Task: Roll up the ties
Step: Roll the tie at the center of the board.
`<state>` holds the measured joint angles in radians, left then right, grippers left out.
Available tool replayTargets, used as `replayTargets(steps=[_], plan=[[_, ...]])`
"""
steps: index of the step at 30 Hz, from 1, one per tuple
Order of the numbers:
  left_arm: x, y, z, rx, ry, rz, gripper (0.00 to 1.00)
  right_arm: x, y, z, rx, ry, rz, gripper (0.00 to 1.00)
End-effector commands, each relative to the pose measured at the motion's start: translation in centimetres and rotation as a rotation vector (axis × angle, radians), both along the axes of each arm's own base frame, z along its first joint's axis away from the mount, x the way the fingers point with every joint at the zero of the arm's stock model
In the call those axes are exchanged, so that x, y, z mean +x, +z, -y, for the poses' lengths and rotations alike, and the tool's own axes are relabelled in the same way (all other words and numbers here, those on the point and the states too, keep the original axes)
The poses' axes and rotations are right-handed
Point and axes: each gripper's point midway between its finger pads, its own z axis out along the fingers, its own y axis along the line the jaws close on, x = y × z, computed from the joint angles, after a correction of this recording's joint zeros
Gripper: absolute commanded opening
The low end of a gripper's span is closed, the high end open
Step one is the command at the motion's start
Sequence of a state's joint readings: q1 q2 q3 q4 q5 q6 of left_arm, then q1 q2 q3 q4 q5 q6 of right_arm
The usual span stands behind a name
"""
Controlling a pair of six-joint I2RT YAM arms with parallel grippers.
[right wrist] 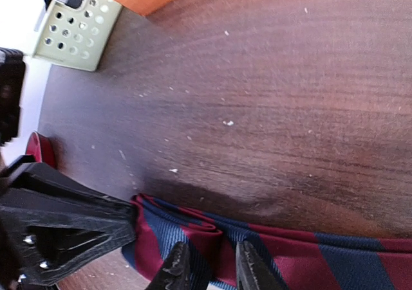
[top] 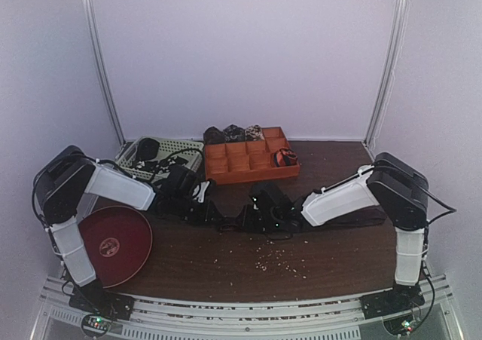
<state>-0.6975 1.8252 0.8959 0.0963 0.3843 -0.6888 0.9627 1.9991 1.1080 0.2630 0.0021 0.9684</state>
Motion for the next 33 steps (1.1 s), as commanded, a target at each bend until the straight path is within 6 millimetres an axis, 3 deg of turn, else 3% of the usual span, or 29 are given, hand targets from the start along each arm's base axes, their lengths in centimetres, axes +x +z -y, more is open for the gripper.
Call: replayTargets(steps=[1, 9, 18, 26, 33], plan=[[0.3, -0.2, 0.3, 0.006, 0.013, 0.003, 0.13, 0.0, -0.8, -0.7, -0.020, 0.031, -0.013, 0.23], [0.1, 0.7, -0.4, 0.025, 0.031, 0.018, 0.13, 0.4, -0.7, -1.1, -0.068, 0.084, 0.032, 0.13], [-0.1, 2.9, 0.6, -0.031, -0.008, 0.033, 0.13, 1.1, -0.5, -1.4, -0.102, 0.116, 0.069, 0.13], [-1.1, 0.7, 1.2, -0.015, -0.027, 0.001, 0.13, 1.2, -1.2, -0.9, -0.128, 0.112, 0.065, 0.12], [-0.9, -1.3, 0.0, 0.067, 0.006, 0.008, 0.12, 1.5, 0.0, 0.2, -0.155, 0.083, 0.074, 0.18]])
